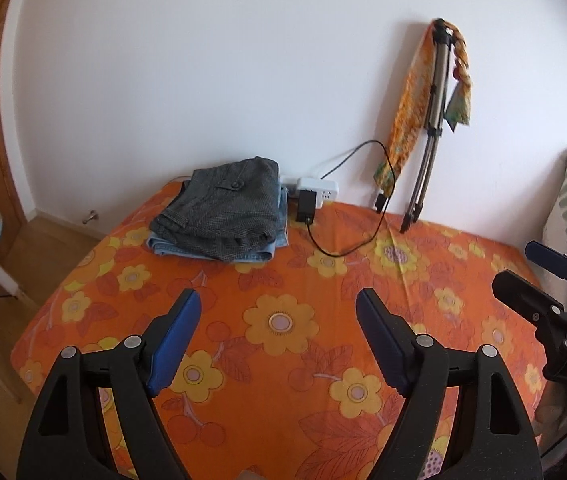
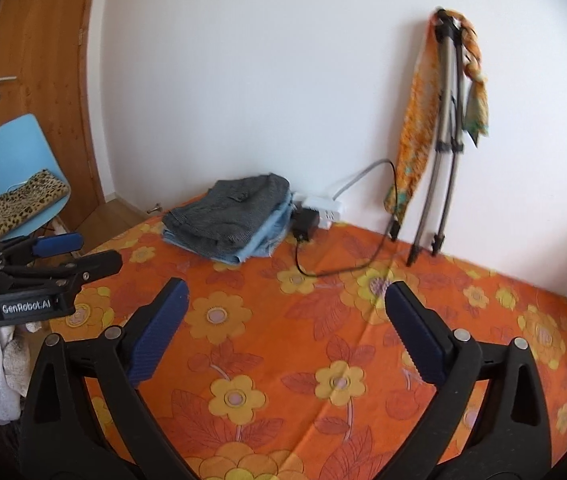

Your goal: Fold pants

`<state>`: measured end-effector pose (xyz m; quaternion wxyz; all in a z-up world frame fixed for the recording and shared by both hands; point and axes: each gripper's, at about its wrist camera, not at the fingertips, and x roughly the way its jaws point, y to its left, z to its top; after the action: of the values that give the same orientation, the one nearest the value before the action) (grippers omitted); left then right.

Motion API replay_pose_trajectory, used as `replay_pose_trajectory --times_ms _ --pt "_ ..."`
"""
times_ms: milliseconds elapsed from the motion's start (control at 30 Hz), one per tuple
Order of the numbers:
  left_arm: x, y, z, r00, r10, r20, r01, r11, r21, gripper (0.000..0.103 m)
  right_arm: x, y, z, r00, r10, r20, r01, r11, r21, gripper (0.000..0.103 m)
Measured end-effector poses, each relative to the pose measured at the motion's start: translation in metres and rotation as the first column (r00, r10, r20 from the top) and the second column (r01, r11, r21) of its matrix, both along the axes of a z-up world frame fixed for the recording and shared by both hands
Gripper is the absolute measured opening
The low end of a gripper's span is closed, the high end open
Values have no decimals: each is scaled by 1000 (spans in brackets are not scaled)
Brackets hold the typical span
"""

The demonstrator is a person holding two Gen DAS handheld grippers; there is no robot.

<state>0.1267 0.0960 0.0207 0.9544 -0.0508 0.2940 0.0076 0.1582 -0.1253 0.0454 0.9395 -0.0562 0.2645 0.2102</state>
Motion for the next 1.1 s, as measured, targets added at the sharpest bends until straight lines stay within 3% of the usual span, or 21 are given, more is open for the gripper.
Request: replay_pose_trajectory --times_ms 200,433,633,1100 --pt "0 -6 -3 1000 10 5 -10 1000 24 80 2 -19 -10 999 -50 -4 50 997 60 103" --pt "12 -2 -17 997 36 -62 -35 999 24 80 19 -23 -26 996 -61 -58 65 995 77 103" --pt "17 -2 -22 994 43 -98 -43 999 5 80 21 -20 -30 996 -64 -53 68 996 62 103" --pt "15 -7 -19 996 39 -82 -36 999 33 80 25 -19 -32 996 -61 -62 65 996 56 103"
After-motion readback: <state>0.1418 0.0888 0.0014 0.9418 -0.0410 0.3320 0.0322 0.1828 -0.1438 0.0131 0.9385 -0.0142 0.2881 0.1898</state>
